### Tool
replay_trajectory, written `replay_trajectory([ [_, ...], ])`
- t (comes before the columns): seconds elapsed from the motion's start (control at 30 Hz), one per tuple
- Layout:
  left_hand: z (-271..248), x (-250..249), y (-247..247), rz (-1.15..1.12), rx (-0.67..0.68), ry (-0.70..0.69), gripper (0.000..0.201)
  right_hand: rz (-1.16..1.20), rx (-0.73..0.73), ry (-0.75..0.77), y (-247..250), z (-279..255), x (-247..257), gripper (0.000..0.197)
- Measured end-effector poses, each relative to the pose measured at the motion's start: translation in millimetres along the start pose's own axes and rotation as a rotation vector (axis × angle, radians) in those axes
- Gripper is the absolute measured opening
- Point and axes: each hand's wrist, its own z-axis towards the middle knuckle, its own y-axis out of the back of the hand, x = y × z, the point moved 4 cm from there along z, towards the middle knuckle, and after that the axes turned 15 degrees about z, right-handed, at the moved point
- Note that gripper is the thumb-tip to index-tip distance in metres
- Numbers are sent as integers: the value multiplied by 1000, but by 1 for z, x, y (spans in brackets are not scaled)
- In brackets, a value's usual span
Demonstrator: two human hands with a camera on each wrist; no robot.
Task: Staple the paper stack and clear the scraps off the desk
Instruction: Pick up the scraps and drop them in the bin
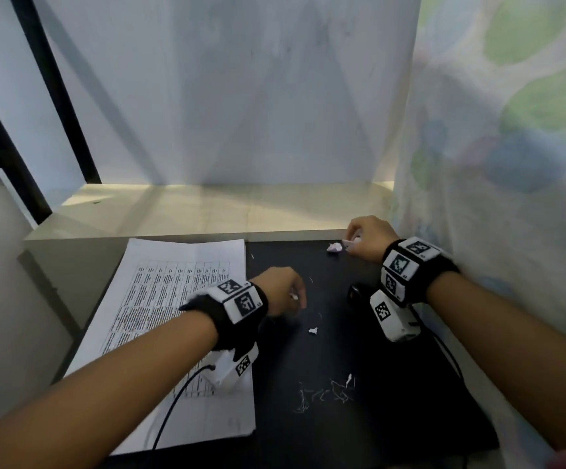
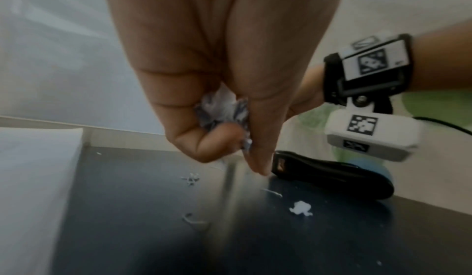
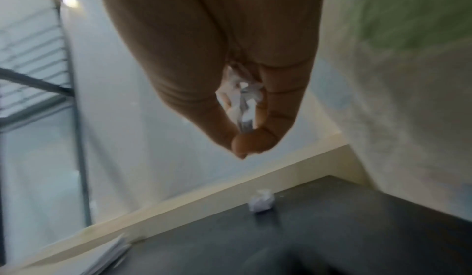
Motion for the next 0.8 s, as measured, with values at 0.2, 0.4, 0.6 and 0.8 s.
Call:
replay_trajectory([
  [0.2,10,-17,-13,64,92,-65,37,-52,71,-177,8,27,-37,45],
  [0.4,18,-18,-24,11,121,-98,23,-367,248,-38,-17,37,-27,52],
  [0.6,20,-18,-27,-24,158,-137,18,-444,450,52,-37,37,-24,66],
  [0.8,18,-19,-28,19,166,-160,16,-644,538,60,-45,27,-15,63],
])
